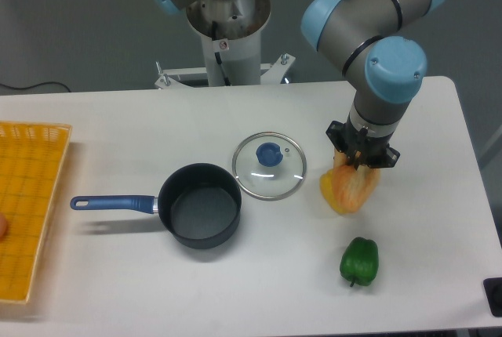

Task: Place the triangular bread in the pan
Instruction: 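Carry the triangular bread in the gripper over to the saucepan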

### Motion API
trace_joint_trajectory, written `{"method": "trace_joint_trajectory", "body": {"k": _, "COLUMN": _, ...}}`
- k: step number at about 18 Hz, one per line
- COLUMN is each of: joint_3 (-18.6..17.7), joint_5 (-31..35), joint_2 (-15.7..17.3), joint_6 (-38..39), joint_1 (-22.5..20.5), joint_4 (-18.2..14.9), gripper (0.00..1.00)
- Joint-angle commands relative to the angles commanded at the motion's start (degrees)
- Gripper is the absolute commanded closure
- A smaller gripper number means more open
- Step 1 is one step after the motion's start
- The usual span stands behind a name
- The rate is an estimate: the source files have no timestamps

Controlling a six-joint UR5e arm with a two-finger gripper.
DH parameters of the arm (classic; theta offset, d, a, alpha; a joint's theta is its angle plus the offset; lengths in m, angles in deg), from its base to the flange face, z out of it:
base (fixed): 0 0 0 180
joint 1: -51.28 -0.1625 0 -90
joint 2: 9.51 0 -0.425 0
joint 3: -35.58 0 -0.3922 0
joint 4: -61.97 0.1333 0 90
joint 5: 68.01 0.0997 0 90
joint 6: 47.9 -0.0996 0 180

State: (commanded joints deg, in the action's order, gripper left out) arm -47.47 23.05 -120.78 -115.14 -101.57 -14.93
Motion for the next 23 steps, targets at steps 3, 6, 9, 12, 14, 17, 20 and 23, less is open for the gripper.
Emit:
{"method": "trace_joint_trajectory", "body": {"k": 3, "joint_3": 0.0, "joint_5": 0.0, "joint_2": 0.0, "joint_6": 0.1, "joint_1": 0.6, "joint_4": 0.0, "gripper": 0.82}}
{"method": "trace_joint_trajectory", "body": {"k": 6, "joint_3": -0.3, "joint_5": 0.1, "joint_2": 0.0, "joint_6": 0.4, "joint_1": 1.7, "joint_4": 0.0, "gripper": 0.82}}
{"method": "trace_joint_trajectory", "body": {"k": 9, "joint_3": -1.3, "joint_5": 0.0, "joint_2": 0.8, "joint_6": 0.8, "joint_1": 2.9, "joint_4": 0.3, "gripper": 0.82}}
{"method": "trace_joint_trajectory", "body": {"k": 12, "joint_3": -2.7, "joint_5": 0.0, "joint_2": 2.0, "joint_6": 2.2, "joint_1": 4.7, "joint_4": 0.4, "gripper": 0.82}}
{"method": "trace_joint_trajectory", "body": {"k": 14, "joint_3": -3.2, "joint_5": 0.0, "joint_2": 2.7, "joint_6": 3.8, "joint_1": 6.1, "joint_4": 0.4, "gripper": 0.82}}
{"method": "trace_joint_trajectory", "body": {"k": 17, "joint_3": -4.2, "joint_5": 0.1, "joint_2": 3.7, "joint_6": 7.4, "joint_1": 8.9, "joint_4": 0.4, "gripper": 0.82}}
{"method": "trace_joint_trajectory", "body": {"k": 20, "joint_3": -6.0, "joint_5": 0.1, "joint_2": 4.9, "joint_6": 9.2, "joint_1": 11.0, "joint_4": 0.5, "gripper": 0.82}}
{"method": "trace_joint_trajectory", "body": {"k": 23, "joint_3": -6.9, "joint_5": 0.1, "joint_2": 5.4, "joint_6": 10.9, "joint_1": 13.2, "joint_4": 0.7, "gripper": 0.82}}
